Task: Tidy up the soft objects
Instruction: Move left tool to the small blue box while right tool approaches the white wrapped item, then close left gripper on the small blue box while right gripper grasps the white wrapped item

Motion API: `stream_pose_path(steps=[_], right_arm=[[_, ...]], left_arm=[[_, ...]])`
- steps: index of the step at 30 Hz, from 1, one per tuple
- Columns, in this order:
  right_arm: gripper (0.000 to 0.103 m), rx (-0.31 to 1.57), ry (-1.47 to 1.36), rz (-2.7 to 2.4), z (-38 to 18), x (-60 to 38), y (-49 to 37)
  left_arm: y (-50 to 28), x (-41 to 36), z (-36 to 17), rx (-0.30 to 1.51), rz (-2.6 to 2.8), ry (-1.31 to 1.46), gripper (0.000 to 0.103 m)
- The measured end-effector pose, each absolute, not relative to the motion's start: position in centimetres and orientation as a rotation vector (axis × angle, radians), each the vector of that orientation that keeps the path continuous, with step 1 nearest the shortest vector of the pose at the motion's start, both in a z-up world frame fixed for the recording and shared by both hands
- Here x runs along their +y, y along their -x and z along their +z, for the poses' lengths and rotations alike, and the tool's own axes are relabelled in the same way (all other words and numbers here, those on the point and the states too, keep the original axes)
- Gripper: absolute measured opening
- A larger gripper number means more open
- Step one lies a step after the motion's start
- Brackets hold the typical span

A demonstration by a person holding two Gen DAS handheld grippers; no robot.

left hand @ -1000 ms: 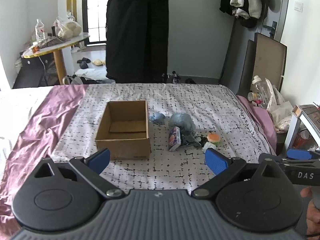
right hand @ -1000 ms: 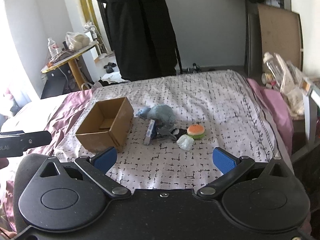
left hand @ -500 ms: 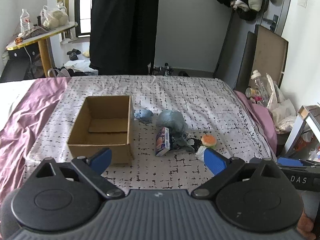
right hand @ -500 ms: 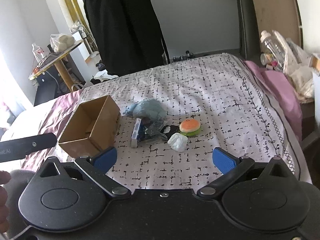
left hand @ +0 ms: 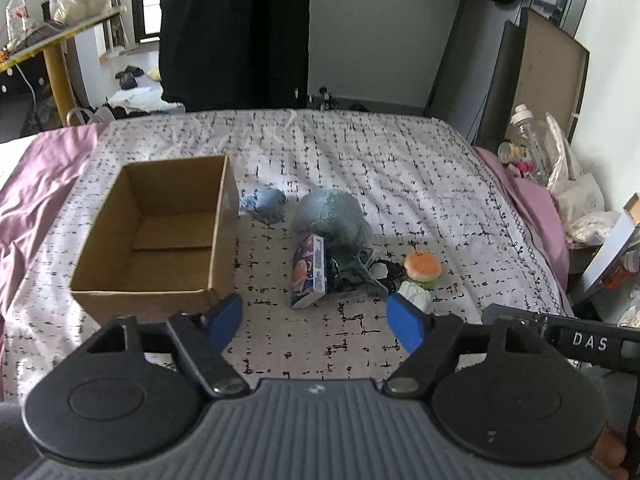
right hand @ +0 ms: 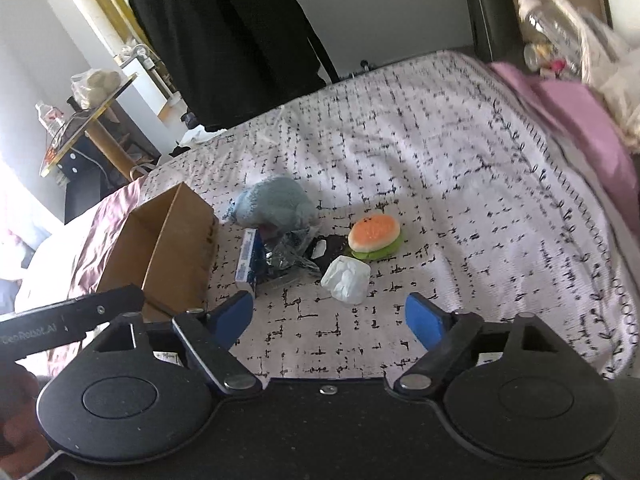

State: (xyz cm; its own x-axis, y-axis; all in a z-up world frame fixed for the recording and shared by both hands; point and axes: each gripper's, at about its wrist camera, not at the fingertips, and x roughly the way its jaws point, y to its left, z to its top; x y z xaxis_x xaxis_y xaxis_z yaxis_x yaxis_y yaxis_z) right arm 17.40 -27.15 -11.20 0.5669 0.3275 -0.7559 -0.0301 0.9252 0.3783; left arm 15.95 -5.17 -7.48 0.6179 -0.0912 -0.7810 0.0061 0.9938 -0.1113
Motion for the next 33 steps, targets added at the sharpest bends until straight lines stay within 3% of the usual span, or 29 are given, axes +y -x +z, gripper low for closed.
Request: stream_pose_path(steps=[14, 31, 33], right_arm=[[0.063, 1.020, -0.496, 0.209, -16.9, -28.3, -22.3], [0.061, 1.098, -0.489, 0.231, -21.4, -27.1, -25.4], [0.061, 1.110, -0.520, 0.251, -22.0, -27.1, -25.7]], left_arm=[[-22.2, -6.3, -12.6, 1.007, -0.044, 0.091, 0.065], [-26.5, -6.7, -18.1, 1.094, 0.003, 0.061, 0.055], [-26.6, -6.8, -18.5, 1.094, 0.001, 0.052, 0.050]])
